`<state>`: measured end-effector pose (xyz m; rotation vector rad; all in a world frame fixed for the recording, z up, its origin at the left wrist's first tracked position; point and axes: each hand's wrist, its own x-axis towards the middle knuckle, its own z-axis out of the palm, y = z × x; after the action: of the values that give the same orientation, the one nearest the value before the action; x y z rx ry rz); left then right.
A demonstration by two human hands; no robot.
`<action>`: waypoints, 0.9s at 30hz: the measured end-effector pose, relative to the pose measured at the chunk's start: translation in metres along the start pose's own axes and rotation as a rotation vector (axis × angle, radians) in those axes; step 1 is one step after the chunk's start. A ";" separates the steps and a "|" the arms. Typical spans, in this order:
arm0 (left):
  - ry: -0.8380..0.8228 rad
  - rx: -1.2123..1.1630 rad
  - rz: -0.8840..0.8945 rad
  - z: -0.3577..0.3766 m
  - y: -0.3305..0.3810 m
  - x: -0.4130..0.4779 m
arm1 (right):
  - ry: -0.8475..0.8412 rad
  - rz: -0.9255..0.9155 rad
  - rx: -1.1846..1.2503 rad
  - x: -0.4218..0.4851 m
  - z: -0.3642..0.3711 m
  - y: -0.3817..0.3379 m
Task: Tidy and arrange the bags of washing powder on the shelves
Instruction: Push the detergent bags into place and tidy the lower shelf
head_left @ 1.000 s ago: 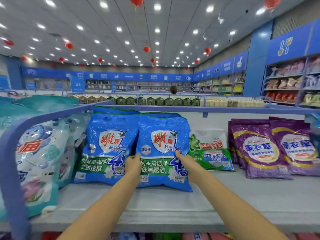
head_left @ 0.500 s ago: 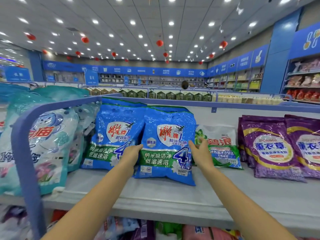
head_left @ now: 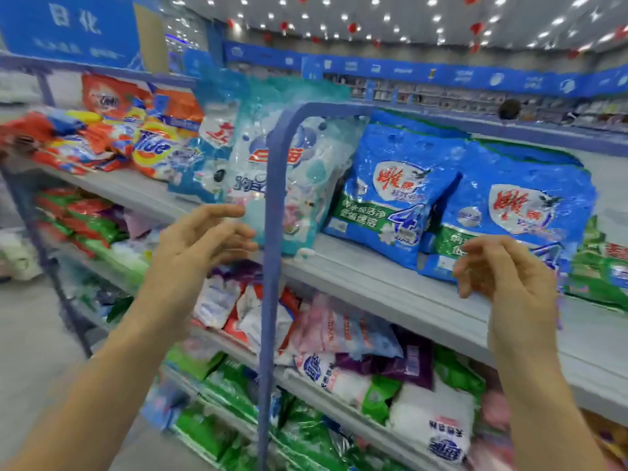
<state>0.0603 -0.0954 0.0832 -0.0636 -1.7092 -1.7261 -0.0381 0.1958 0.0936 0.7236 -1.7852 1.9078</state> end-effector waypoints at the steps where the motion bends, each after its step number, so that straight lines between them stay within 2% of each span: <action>1: 0.048 0.046 0.009 -0.030 0.001 -0.011 | -0.023 0.013 0.027 -0.009 0.018 0.000; 9: 0.430 0.257 -0.085 -0.274 0.007 -0.119 | -0.258 0.150 0.126 -0.105 0.192 0.015; 13: 0.601 0.307 -0.182 -0.367 0.006 -0.178 | -0.398 0.241 0.131 -0.155 0.280 0.037; 16: 0.722 0.326 -0.235 -0.420 0.011 -0.200 | -0.439 0.346 0.164 -0.184 0.333 0.048; 20: 0.785 0.353 -0.251 -0.475 0.016 -0.205 | -0.503 0.445 0.159 -0.203 0.398 0.063; 27: 0.881 0.375 -0.298 -0.545 -0.011 -0.173 | -0.614 0.452 0.185 -0.194 0.519 0.087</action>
<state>0.4188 -0.5101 -0.0819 1.0104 -1.3439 -1.2749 0.1001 -0.3197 -0.0777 1.1463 -2.3114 2.3402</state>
